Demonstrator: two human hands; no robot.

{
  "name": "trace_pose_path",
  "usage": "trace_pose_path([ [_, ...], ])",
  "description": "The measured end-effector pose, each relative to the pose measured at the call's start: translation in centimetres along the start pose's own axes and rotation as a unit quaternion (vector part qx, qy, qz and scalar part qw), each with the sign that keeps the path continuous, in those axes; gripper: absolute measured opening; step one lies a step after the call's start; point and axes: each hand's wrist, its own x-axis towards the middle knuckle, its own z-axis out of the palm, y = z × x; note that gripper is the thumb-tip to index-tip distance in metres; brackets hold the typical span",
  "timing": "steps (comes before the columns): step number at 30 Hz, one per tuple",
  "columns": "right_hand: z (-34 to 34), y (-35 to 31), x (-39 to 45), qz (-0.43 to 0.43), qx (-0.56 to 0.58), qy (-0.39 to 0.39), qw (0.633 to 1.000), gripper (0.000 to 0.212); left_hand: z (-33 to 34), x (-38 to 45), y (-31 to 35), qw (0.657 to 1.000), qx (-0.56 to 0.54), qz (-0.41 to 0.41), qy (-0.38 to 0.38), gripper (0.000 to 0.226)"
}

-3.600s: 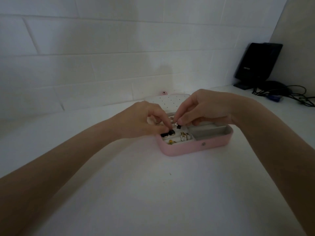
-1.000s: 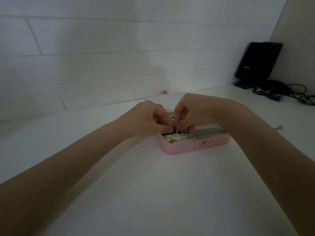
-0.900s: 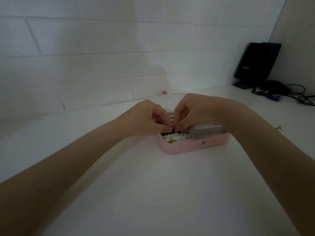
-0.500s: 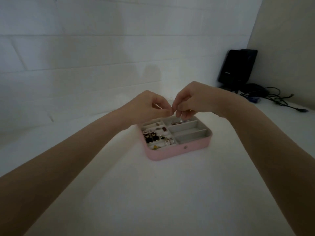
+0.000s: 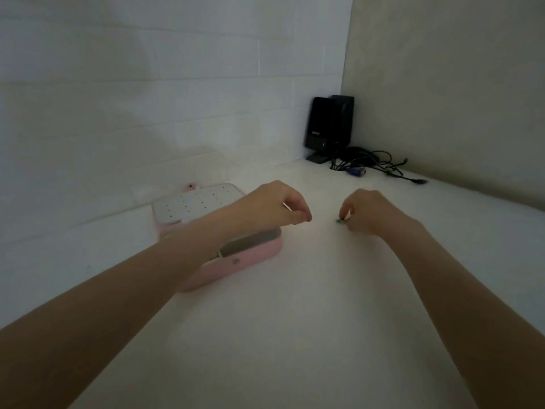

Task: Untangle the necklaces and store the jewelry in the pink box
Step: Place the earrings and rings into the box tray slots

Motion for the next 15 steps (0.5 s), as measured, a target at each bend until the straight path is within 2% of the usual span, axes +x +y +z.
trace_pose_path([
  [3, 0.3, -0.3, 0.2, -0.015, 0.058, 0.011, 0.998, 0.019, 0.5, 0.1, 0.1, 1.000, 0.003, -0.002, 0.000, 0.014],
  [7, 0.2, -1.6, -0.2, -0.064, 0.163, -0.032, 0.984, 0.008, 0.3, -0.2, -0.7, 1.000, -0.009, -0.011, 0.028, 0.013],
  [12, 0.2, -2.8, -0.3, -0.085, 0.207, -0.061, 0.973, 0.006, -0.3, -1.1, -1.6, 0.996, -0.044, -0.030, 0.068, 0.023],
  [15, 0.1, -3.4, -0.6, -0.089, 0.275, -0.040, 0.956, 0.008, 0.0, -1.1, -1.5, 0.994, -0.050, -0.036, 0.091, 0.016],
])
